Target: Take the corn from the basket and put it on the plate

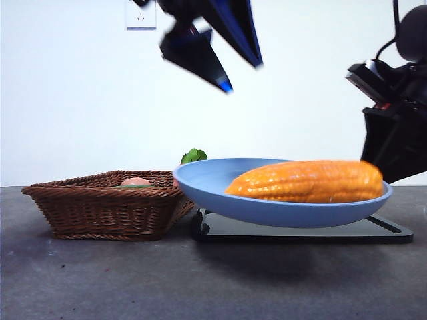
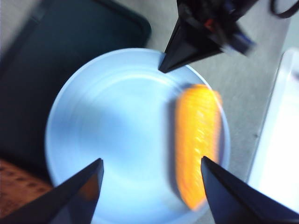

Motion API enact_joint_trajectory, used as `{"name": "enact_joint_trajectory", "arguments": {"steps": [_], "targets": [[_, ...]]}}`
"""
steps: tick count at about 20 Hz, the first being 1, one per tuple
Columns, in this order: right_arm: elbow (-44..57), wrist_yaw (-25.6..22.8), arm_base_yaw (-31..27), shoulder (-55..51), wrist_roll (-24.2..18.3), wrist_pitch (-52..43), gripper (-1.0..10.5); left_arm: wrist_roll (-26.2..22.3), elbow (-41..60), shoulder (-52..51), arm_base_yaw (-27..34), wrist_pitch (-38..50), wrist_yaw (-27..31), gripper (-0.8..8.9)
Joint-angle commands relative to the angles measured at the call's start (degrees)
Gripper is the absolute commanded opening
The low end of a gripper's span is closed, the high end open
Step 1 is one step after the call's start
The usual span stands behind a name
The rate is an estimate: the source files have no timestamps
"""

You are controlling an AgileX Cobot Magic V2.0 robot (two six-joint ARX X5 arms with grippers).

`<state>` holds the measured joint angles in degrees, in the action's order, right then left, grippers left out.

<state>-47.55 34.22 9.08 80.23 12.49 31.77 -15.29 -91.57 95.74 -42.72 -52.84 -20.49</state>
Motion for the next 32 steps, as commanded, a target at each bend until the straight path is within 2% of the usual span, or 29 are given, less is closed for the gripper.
{"name": "enact_joint_trajectory", "arguments": {"steps": [1, 8, 16, 25, 27, 29, 32], "targets": [[-2.21, 0.28, -2.14, 1.46, 0.13, -0.66, 0.0, 1.25, -1.49, -3.26, 0.52, -0.26, -0.04, 3.39], [-12.79, 0.24, -7.89, 12.76, -0.52, -0.02, 0.0, 2.99, -1.49, -13.27, 1.36, -0.26, -0.04, 3.39], [-26.18, -1.09, -8.09, 28.76, -0.48, 0.2, 0.0, 4.72, -1.49, -15.69, 1.36, -0.35, -0.04, 3.38], [-27.65, -2.75, -7.41, 31.32, -2.47, 1.55, 0.0, 4.87, -1.49, -15.69, 1.53, -0.13, -0.02, 3.38], [-27.65, -2.73, -6.84, 31.32, -2.82, 2.64, 0.6, 4.87, -1.49, -15.69, 1.53, -0.13, -0.02, 3.38], [-27.67, -2.73, -6.56, 31.3, -3.37, 2.91, 1.7, 4.87, -1.49, -15.69, 1.53, -0.02, -0.02, 3.38], [-27.91, -2.84, -6.75, 30.42, -3.41, 3.52, 2.0, 4.87, -1.49, -15.69, 1.6, 0.02, -0.02, 3.38]]}}
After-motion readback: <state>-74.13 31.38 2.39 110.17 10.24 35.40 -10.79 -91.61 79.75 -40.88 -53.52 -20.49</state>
